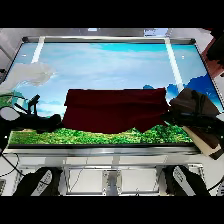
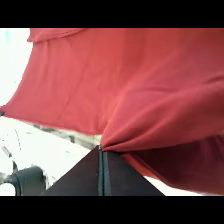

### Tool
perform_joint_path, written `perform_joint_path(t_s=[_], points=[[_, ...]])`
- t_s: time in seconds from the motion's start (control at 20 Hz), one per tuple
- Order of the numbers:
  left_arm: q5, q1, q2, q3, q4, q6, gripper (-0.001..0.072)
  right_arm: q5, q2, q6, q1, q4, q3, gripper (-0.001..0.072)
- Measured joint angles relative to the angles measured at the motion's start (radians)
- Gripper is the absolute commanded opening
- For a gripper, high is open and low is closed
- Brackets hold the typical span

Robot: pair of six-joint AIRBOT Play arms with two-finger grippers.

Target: Fold the shirts.

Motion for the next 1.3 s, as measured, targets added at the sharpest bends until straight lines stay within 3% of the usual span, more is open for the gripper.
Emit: perform_joint_path(t_s=[0.3,0.55,0.85,1.3], points=[[-0.112,0.0,0.088,0.029,0.116,0.023,0.0012,0.103,0.108,0.094,0.001,-0.109,0.048,0.0022],[0.006,0.0,0.095,0.061,0.186,0.002,0.0011,0.126,0.156,0.162,0.002,-0.2,0.054,0.002],[0.225,-0.017,-0.041,0.108,0.158,-0.004,0.0011,-0.061,0.103,0.198,0.039,-0.203,0.056,0.002],[0.414,-0.087,-0.369,0.344,0.198,-0.014,0.0011,-0.398,-0.296,0.212,0.292,-0.212,0.301,0.002]])
